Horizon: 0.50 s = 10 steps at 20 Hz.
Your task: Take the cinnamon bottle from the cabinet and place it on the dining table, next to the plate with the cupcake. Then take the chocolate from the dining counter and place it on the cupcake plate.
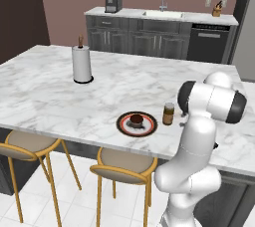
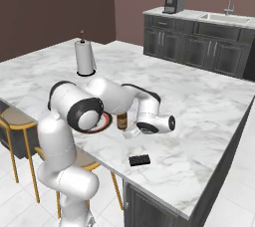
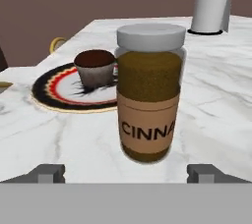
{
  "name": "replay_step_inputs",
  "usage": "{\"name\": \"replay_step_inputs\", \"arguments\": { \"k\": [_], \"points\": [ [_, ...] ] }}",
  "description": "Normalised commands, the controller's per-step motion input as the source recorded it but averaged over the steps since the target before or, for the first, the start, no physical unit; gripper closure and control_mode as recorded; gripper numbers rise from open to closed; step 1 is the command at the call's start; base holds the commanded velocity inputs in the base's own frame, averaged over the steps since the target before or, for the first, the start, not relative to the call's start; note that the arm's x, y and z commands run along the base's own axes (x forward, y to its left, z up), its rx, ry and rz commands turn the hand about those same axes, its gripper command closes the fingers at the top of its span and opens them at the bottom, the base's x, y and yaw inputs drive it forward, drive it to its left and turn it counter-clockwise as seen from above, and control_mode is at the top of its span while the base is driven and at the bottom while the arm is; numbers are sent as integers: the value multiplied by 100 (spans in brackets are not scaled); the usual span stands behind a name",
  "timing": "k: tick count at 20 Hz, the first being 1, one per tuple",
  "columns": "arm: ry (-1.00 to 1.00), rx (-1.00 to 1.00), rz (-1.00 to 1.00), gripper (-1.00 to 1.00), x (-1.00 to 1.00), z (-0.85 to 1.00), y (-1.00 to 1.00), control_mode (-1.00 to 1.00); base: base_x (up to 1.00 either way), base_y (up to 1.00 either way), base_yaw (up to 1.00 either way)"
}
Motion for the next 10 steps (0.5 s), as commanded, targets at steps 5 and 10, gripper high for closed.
{"name": "replay_step_inputs", "arguments": {
  "k": [5,10],
  "points": [
    [18,0,-17,-100,-39,39,-26,-100,0,0,0],
    [26,0,-19,-100,-39,49,-5,-100,0,0,0]
  ]
}}
